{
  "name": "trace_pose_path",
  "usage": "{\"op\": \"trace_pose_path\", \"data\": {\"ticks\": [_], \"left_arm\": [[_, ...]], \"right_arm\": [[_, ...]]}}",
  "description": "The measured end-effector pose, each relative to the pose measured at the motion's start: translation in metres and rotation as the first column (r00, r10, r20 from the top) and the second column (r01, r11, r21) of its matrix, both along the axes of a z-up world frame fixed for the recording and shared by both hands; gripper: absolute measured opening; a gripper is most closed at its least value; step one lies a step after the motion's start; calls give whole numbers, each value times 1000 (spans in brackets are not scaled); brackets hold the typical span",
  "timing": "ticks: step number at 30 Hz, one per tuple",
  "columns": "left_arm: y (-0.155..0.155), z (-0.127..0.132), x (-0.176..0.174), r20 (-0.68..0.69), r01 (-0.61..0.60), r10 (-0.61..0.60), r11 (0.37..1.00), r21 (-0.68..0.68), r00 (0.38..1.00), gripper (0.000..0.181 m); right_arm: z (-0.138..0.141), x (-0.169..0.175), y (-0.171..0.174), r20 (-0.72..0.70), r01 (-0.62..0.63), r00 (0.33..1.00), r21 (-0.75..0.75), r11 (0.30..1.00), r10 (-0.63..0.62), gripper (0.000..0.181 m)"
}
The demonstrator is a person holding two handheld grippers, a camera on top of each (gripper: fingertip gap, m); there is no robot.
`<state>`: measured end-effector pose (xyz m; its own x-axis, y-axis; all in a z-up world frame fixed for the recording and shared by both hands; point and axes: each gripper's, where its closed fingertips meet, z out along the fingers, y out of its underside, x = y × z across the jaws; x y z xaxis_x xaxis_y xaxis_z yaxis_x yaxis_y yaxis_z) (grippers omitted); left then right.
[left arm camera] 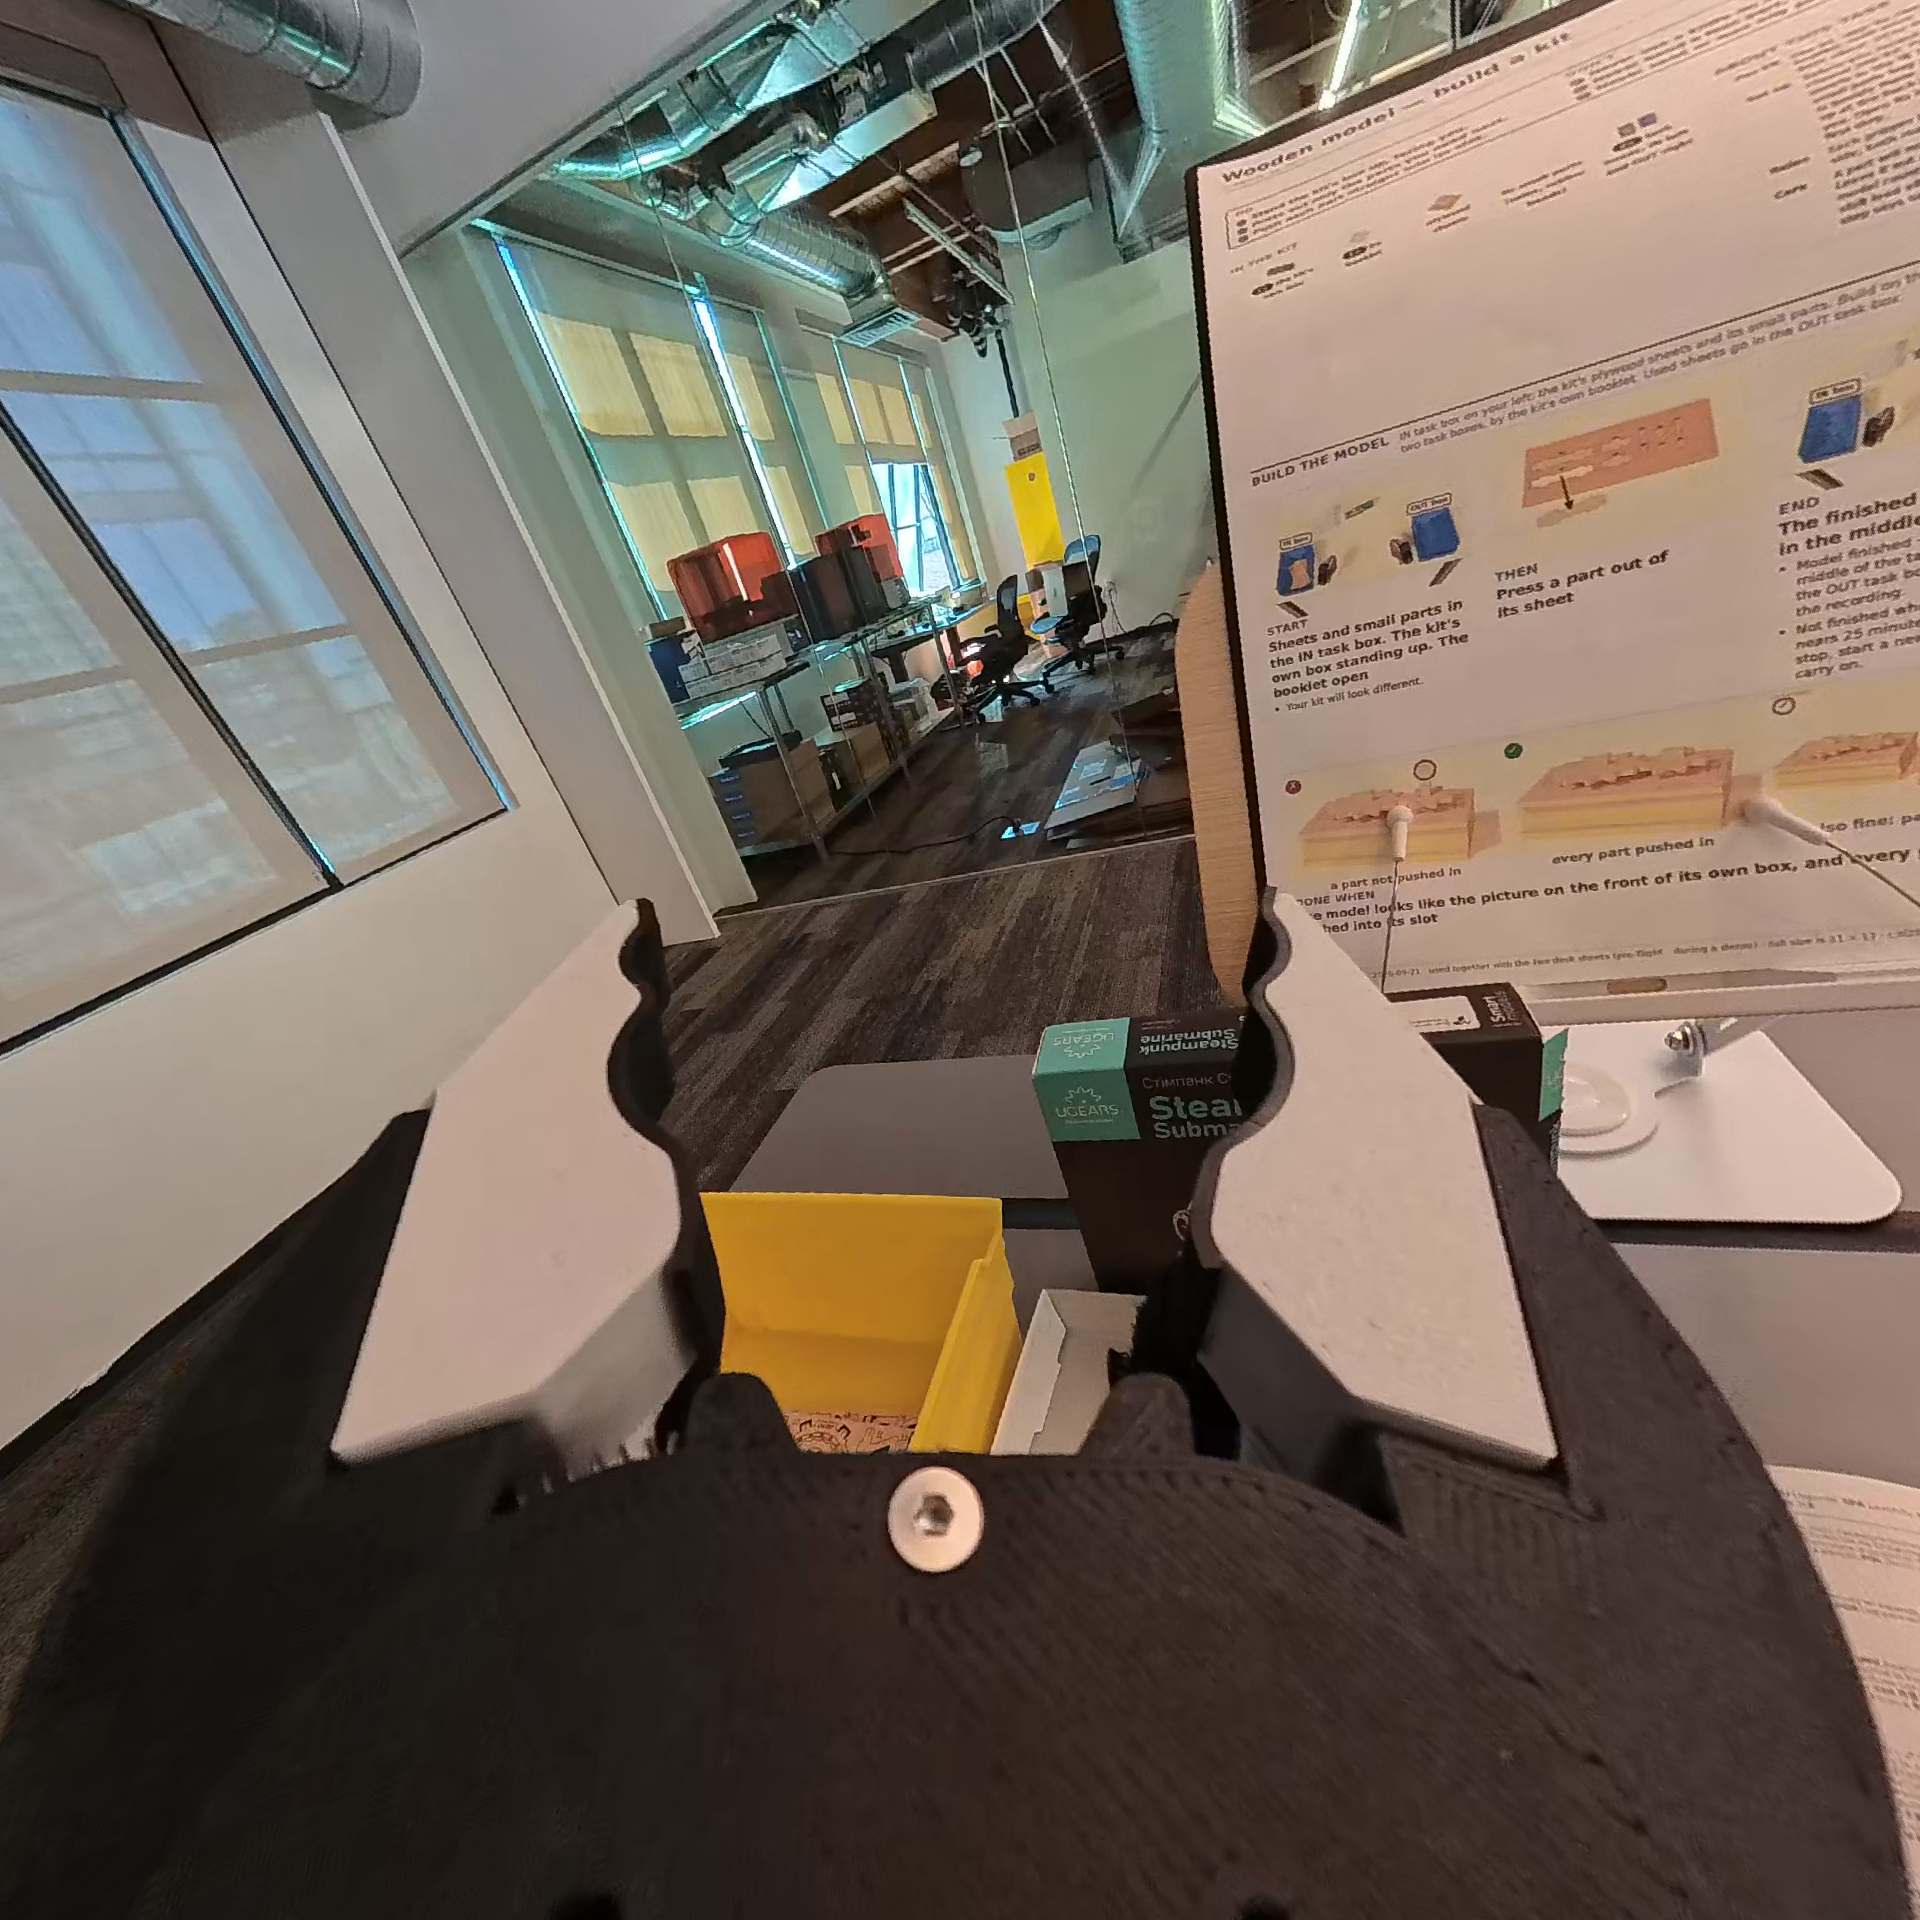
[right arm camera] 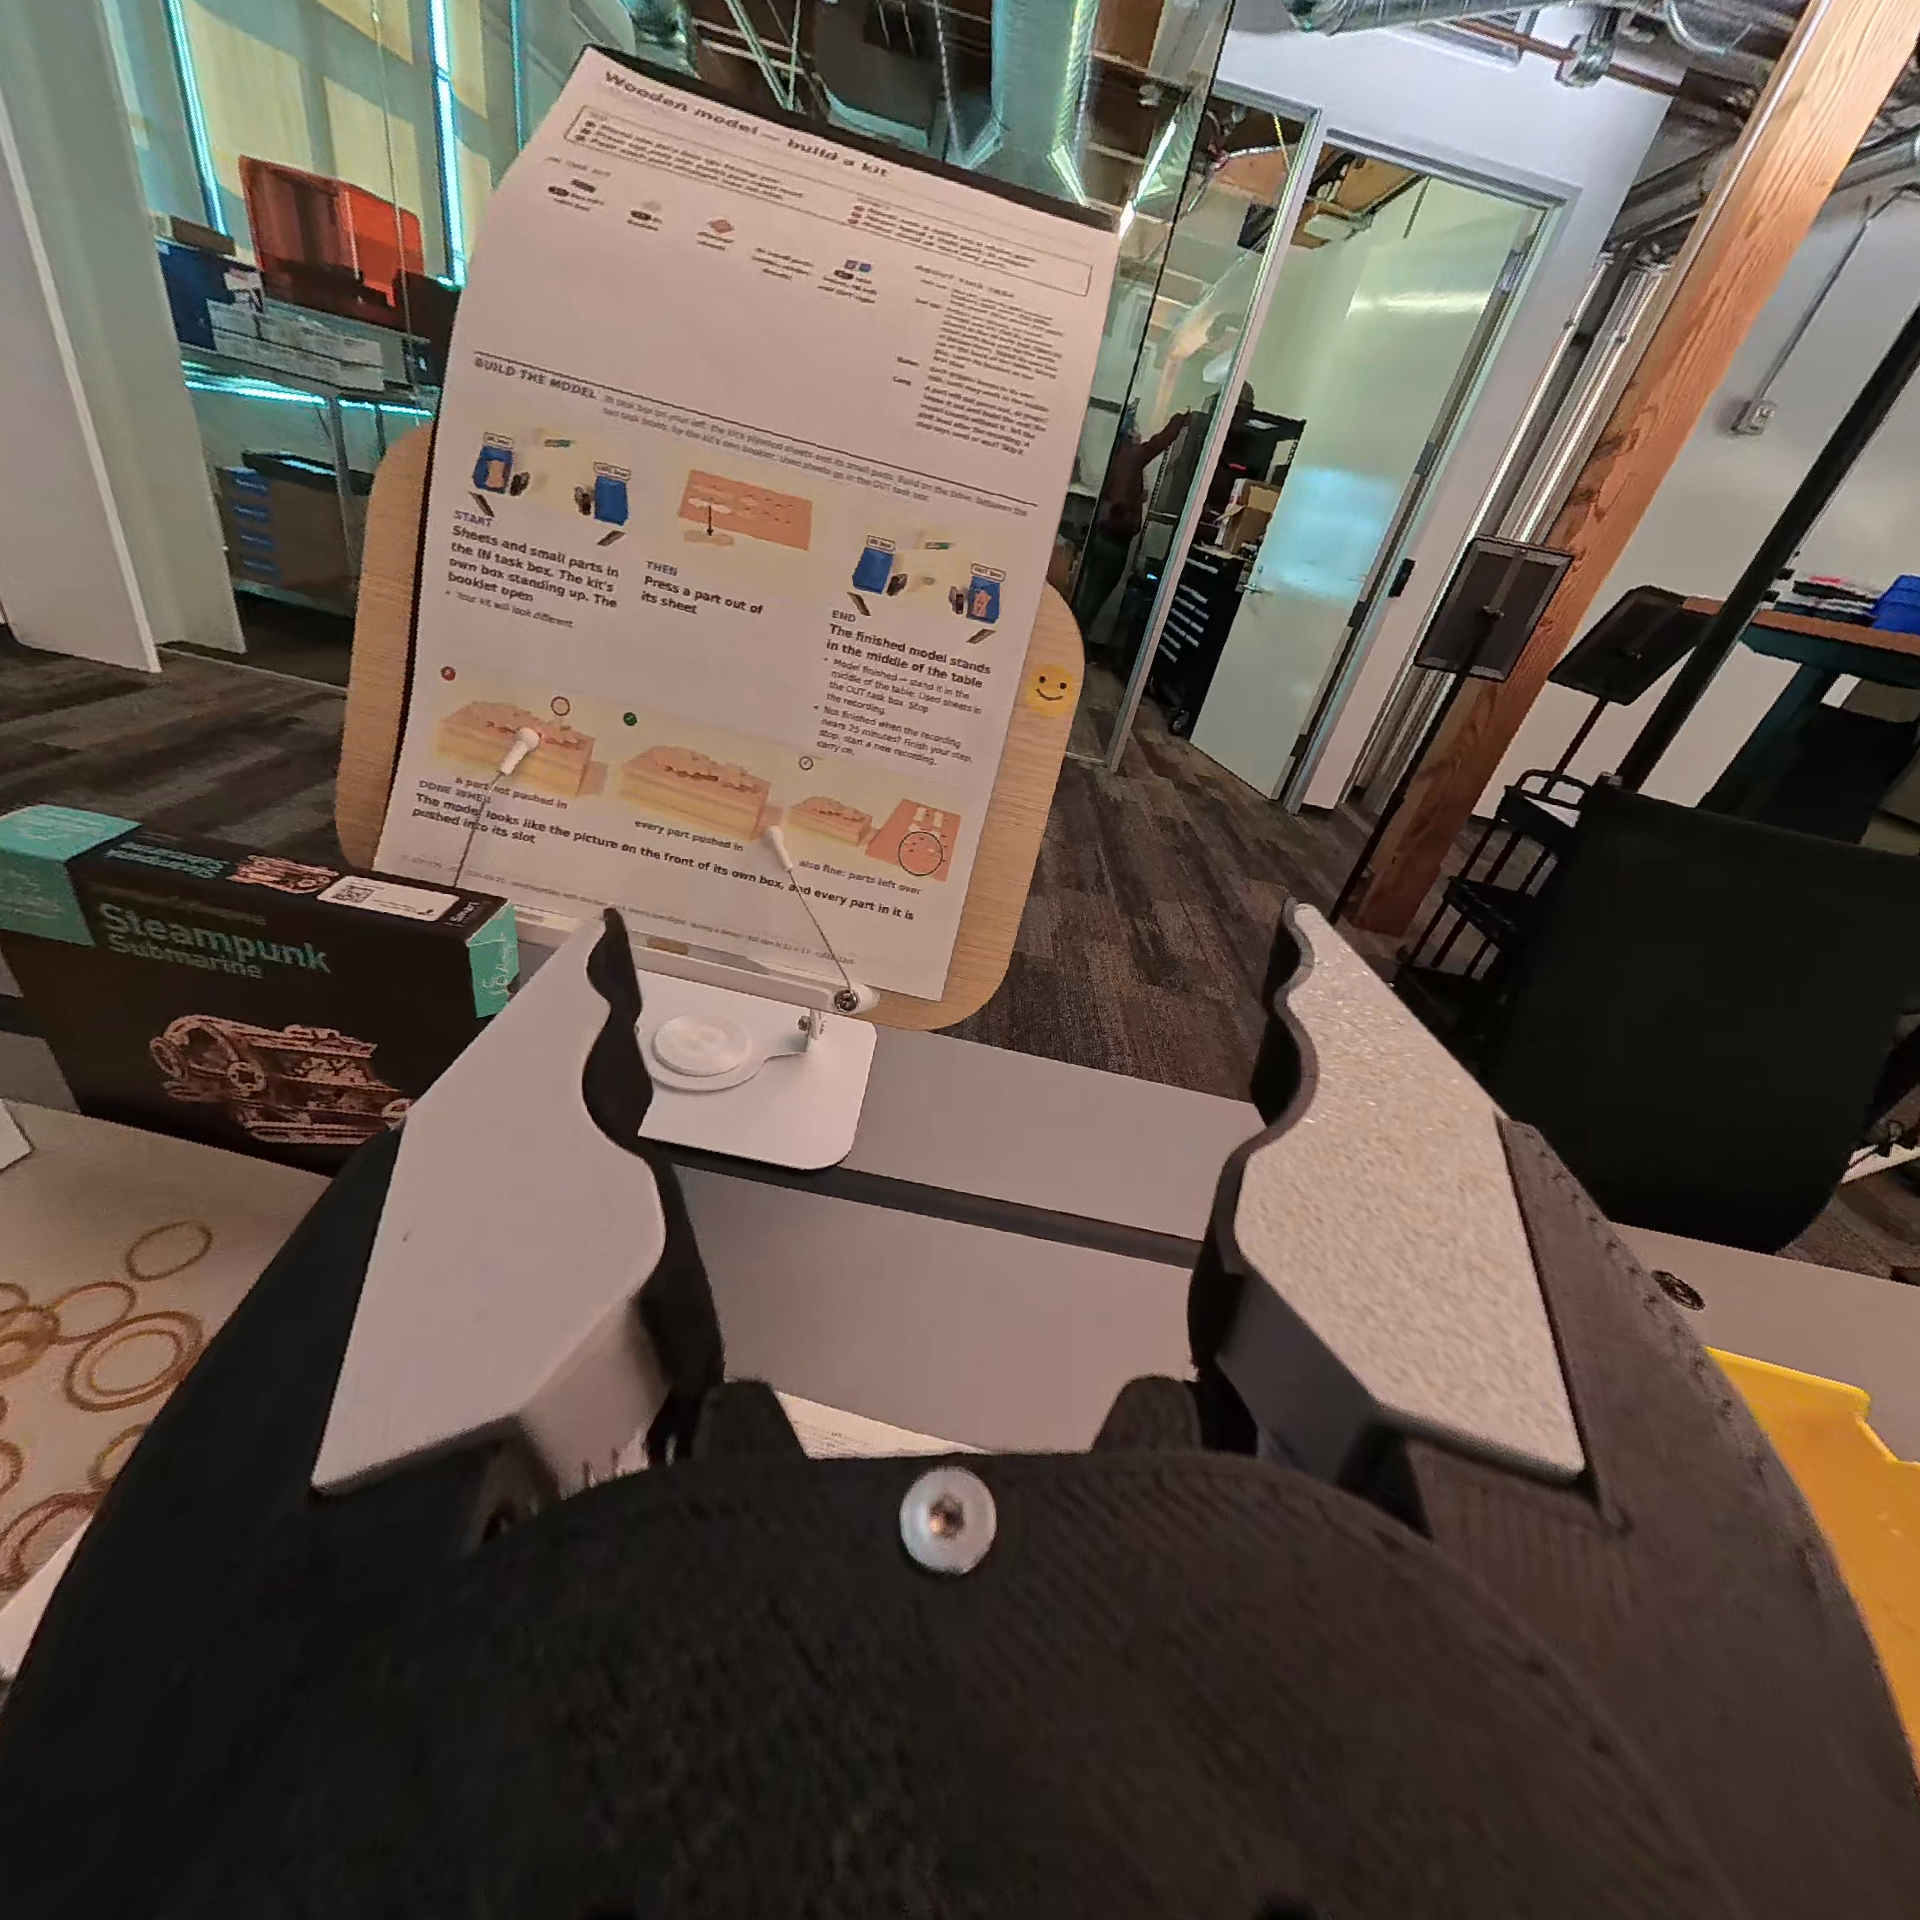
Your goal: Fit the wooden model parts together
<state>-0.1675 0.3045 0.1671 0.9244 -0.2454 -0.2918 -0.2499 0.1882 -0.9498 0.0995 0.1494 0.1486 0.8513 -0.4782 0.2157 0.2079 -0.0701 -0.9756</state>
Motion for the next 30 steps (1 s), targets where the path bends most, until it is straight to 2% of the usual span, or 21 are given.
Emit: {"op": "trace_pose_path", "data": {"ticks": [30], "left_arm": [[-2, 1, -4, -15, -23, 23, 1000, 0, 1000, 106]], "right_arm": [[-8, 5, 3, -12, 15, 1000, -33, 999, -15, 118]]}}
